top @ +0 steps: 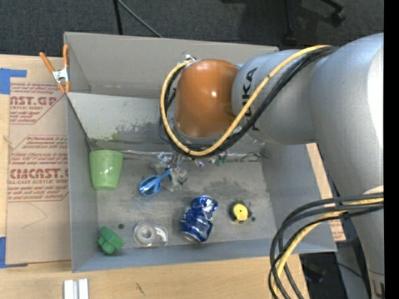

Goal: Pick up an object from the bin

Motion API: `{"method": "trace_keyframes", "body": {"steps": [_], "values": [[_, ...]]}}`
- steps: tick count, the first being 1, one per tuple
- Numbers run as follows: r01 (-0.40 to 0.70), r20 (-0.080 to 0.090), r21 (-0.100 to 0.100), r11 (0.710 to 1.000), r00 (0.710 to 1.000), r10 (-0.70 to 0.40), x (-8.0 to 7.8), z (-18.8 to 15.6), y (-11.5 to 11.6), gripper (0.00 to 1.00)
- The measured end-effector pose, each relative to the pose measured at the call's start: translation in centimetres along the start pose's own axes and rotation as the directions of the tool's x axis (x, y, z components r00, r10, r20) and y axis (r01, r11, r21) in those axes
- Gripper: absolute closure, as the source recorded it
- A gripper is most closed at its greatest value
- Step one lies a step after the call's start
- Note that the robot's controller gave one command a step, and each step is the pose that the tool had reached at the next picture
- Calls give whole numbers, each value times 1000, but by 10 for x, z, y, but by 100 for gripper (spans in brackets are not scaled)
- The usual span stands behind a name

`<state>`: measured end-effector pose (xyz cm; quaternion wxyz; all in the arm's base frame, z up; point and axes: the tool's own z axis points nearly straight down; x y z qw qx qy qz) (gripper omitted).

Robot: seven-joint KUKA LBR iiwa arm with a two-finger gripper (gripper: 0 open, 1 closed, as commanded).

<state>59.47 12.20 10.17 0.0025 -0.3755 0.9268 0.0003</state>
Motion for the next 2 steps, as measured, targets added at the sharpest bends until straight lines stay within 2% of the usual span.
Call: {"method": "trace_keyframes", "body": {"steps": [1,2], "values": [[-1,1,2,1000,1000,1,-2,-34,0,100],[-2,4,3,1000,1000,2,-4,-92,0,100]]}}
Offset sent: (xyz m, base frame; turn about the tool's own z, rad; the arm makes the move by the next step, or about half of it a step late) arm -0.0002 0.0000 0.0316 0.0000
